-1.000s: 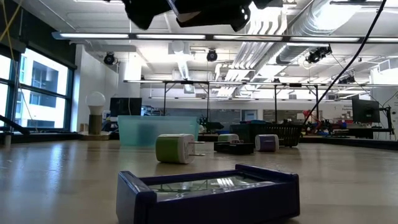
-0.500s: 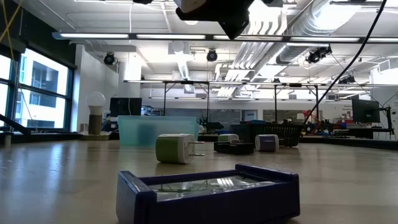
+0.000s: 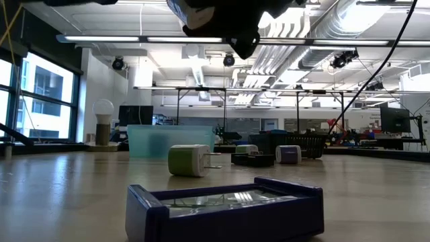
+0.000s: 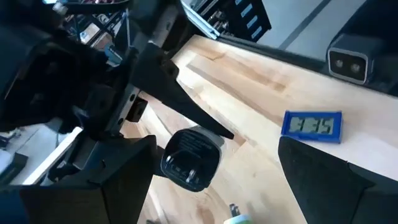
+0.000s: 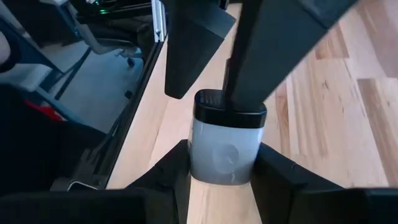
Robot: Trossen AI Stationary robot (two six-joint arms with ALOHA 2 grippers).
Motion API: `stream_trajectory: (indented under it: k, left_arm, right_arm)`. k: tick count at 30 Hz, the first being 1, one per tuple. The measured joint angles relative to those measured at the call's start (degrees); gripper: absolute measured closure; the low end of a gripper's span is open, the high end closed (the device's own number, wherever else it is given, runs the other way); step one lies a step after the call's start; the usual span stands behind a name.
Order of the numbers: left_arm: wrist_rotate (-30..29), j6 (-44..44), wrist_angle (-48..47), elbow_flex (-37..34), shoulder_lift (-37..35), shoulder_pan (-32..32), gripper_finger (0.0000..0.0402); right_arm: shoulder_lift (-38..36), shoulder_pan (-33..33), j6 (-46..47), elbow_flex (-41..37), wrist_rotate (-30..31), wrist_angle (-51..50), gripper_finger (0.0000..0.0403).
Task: Pick & Place Office items
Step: Put the black white charger adapter into the green bin
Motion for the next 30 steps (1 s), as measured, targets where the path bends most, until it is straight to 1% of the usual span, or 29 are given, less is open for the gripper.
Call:
stream_trajectory:
  k: [4, 12, 16, 20, 23, 30]
  left_arm:
    - [0.08, -0.29, 0.00, 0.00, 0.00, 0.70, 0.0073]
    - [0.05, -12.13, 0.00, 0.00, 0.00, 2.39, 0.0073]
    - [0.05, -16.45, 0.09, 0.00, 0.00, 3.02, 0.0073]
    - [0.02, -18.83, 0.29, 0.00, 0.00, 3.10, 0.0073]
    - [0.02, -15.09, 1.12, 0.00, 0.00, 3.08, 0.0073]
    - [0.54, -0.59, 1.05, 0.00, 0.00, 2.47, 0.0073]
  right_arm:
    - [-0.02, -0.96, 1.52, 0.00, -0.71, -0.21, 0.0283]
    - [-0.01, -0.96, 1.74, 0.00, -2.08, 0.02, 0.0283]
    - [-0.01, -1.03, 1.74, 0.00, -1.99, 0.03, 0.0283]
    - [-0.01, -1.24, 1.72, 0.00, -1.91, 0.01, 0.0283]
    - [-0.01, -1.36, 1.74, 0.00, -1.93, -0.11, 0.0283]
    - [-0.01, -1.38, 1.72, 0.00, -3.31, -0.39, 0.0283]
